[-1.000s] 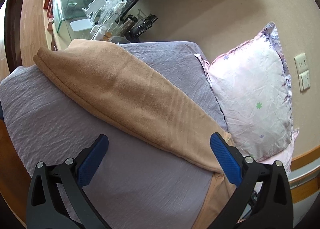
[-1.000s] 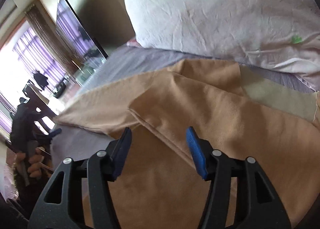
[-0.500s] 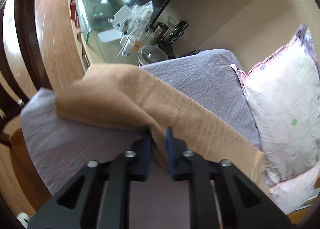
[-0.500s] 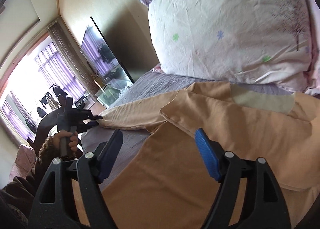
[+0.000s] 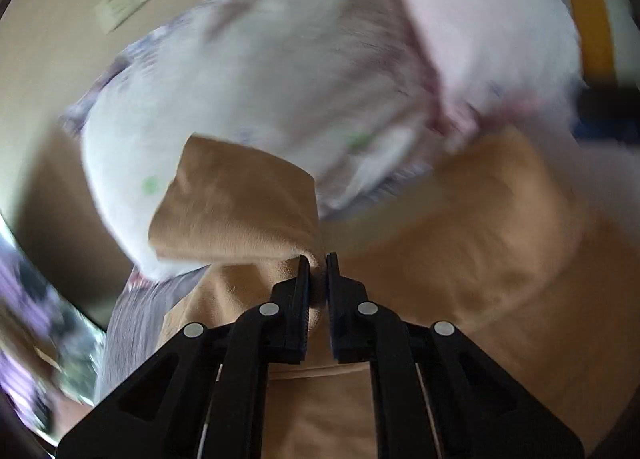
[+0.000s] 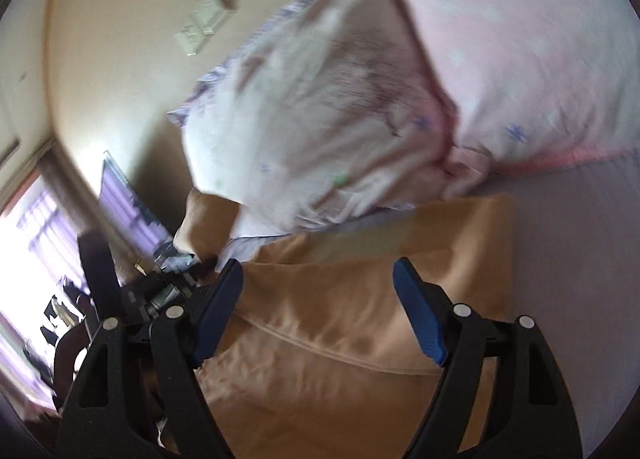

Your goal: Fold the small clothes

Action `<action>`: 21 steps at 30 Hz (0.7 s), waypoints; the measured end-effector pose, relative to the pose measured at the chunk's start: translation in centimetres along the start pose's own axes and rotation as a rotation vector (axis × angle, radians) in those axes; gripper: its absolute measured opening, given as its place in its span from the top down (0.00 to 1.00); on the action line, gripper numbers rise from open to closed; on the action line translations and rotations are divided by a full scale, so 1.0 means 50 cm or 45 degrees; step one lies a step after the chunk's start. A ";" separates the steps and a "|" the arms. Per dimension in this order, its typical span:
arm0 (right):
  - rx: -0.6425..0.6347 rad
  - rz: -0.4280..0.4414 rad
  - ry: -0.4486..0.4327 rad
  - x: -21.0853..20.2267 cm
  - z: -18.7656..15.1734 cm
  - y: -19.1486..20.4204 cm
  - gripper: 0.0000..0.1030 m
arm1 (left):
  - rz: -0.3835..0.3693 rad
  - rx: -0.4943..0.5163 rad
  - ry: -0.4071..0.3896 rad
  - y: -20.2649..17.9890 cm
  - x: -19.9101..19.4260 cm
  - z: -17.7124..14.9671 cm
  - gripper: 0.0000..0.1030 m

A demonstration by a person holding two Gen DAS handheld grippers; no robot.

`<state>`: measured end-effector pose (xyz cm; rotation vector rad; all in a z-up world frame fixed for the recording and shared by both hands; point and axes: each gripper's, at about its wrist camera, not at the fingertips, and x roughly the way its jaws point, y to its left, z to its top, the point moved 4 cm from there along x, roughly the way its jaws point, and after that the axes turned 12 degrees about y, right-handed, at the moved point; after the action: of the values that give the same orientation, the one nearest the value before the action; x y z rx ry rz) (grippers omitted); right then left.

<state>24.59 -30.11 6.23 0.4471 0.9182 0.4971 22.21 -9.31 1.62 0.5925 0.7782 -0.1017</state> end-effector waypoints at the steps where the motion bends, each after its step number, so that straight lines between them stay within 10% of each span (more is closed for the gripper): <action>1: 0.044 -0.028 0.022 0.006 0.001 -0.026 0.25 | 0.029 0.142 0.015 -0.074 0.011 -0.006 0.92; 5: 0.128 -0.032 0.070 0.015 0.001 -0.076 0.26 | 0.179 0.436 -0.063 -0.195 -0.011 -0.072 0.80; 9: 0.056 -0.110 0.177 0.056 0.005 -0.065 0.51 | -0.004 0.267 -0.132 -0.106 -0.094 -0.107 0.27; 18: 0.014 -0.371 0.400 0.170 -0.024 -0.072 0.60 | -0.203 -0.191 0.128 0.098 -0.068 -0.244 0.27; 21: -0.077 -0.438 0.450 0.184 -0.056 -0.054 0.82 | -0.229 -0.246 0.211 0.114 -0.040 -0.273 0.27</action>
<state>27.52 -26.48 -2.63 0.1399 1.2887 0.2902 13.89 2.54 -1.99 0.3494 0.9898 -0.1417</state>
